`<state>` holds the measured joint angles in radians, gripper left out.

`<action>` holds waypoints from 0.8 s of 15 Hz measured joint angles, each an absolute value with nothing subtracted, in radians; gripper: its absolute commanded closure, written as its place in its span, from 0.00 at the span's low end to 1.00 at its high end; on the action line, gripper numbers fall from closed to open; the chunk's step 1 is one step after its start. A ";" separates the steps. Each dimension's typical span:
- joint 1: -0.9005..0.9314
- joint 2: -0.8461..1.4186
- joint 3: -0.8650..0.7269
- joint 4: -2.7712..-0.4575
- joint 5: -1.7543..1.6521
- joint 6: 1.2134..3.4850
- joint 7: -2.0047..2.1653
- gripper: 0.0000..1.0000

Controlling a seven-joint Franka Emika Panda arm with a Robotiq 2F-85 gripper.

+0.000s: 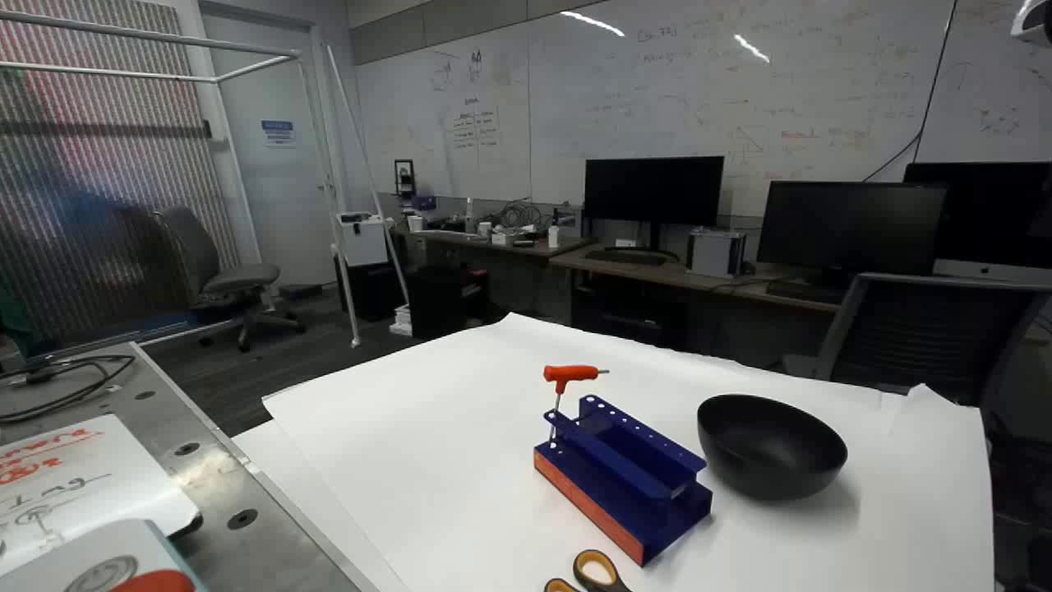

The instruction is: Put the orange tool in the black bowl

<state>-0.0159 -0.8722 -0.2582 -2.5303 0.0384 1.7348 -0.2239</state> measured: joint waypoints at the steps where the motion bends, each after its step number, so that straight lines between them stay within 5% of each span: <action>1: -0.016 -0.873 -0.258 -2.526 0.038 1.735 -0.224 0.00; 12: -0.016 -0.878 -0.258 -2.520 0.038 1.735 -0.224 0.00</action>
